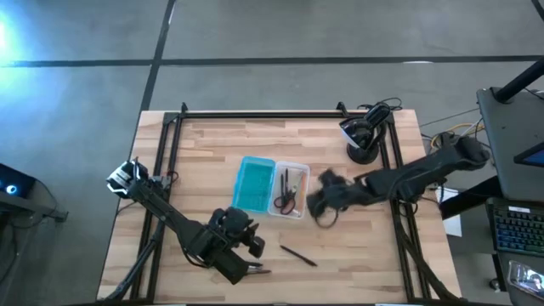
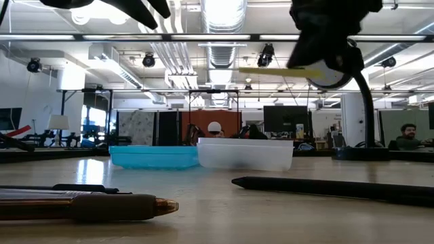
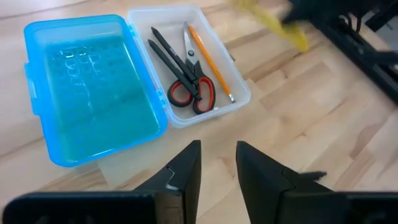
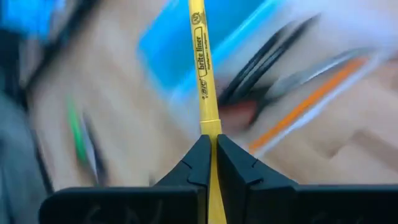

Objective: Pick & place school supplies into a supply box
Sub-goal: Put the yellow pen into the supply box, then put the green pen into the supply box, then put the black pen into the supply box, then put the brown pen into the supply box

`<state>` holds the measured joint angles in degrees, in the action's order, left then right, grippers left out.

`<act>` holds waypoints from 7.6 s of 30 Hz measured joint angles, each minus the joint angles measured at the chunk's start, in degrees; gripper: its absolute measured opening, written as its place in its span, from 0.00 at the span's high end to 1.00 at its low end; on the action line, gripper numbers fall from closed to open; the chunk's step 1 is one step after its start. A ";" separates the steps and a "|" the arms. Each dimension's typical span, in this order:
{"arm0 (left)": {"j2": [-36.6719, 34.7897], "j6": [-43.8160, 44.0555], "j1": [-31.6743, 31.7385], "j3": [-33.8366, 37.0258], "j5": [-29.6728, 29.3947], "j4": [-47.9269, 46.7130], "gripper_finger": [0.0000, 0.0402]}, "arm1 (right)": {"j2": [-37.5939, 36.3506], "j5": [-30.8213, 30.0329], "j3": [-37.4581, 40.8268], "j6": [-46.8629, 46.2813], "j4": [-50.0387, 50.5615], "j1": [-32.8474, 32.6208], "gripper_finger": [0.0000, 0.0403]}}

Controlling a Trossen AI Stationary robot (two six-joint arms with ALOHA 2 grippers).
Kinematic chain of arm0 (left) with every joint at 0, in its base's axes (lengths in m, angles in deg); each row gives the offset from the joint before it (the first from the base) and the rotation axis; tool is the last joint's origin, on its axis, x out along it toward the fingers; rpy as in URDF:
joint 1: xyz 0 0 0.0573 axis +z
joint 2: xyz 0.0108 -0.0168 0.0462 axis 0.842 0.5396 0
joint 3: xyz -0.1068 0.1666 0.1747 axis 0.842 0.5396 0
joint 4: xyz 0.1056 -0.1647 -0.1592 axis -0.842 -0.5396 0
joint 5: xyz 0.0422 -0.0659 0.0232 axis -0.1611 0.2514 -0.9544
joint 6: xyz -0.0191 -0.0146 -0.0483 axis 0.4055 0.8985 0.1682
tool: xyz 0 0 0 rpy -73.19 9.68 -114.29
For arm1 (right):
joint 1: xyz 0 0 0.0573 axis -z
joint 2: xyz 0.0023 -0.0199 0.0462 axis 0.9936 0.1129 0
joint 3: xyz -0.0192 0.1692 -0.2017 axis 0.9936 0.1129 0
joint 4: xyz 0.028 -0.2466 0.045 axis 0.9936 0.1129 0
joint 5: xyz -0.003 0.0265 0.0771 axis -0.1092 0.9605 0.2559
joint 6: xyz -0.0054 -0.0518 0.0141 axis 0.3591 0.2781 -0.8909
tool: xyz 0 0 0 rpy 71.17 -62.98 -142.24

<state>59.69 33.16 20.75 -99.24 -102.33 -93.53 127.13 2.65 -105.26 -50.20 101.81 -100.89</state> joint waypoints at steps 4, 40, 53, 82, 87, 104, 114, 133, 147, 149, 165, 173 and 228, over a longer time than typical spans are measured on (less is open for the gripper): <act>0.00 1.61 0.00 0.00 -0.88 0.02 0.79 | -1.57 -5.29 5.76 -14.76 -7.34 2.91 0.97; 0.45 -31.38 -1.94 10.15 22.92 22.18 0.79 | -0.25 6.51 5.54 26.26 -4.02 -3.59 0.49; 0.68 -37.10 -6.76 14.31 32.16 9.95 0.79 | -0.62 3.72 6.44 23.31 5.40 -9.89 0.49; 0.38 -38.02 -14.10 29.70 39.17 23.00 0.80 | 5.07 2.48 6.77 19.11 5.24 -10.74 0.49; 2.44 -37.08 -14.00 29.70 38.98 22.04 0.91 | 5.07 2.25 6.77 18.27 5.45 -10.74 0.49; -5.17 -13.43 -11.05 21.03 32.84 19.60 0.98 | -3.38 -15.14 6.77 -9.76 13.11 -10.74 0.49; -8.59 -7.02 9.88 24.50 18.00 50.42 0.98 | -11.98 -17.26 7.78 -16.94 17.27 -11.50 0.49; 5.90 -5.37 32.79 17.48 34.10 46.13 0.85 | -14.65 -17.14 8.25 -19.99 27.12 -19.26 0.53; 1.05 -41.21 20.46 -0.79 20.49 32.46 0.75 | -1.72 -6.13 8.21 5.06 1.14 -19.72 0.51; 0.99 -40.96 16.62 -3.03 14.73 26.33 0.75 | 2.26 -6.70 8.28 6.84 -4.09 -20.41 0.51; -3.19 -24.50 -1.55 5.07 4.51 10.96 0.75 | 34.83 -5.03 -14.06 5.51 -2.13 -22.63 0.51; -9.74 -23.66 -4.22 12.17 4.13 12.32 0.75 | 41.39 -3.82 -20.41 0.18 3.33 -20.47 0.54; -6.44 -47.75 -14.09 34.23 27.86 44.62 0.75 | 21.14 -7.76 -17.16 7.69 7.45 -11.02 0.46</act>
<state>53.25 -14.59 6.66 -65.01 -74.47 -48.91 148.27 -5.12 -122.42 -42.51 109.26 -111.91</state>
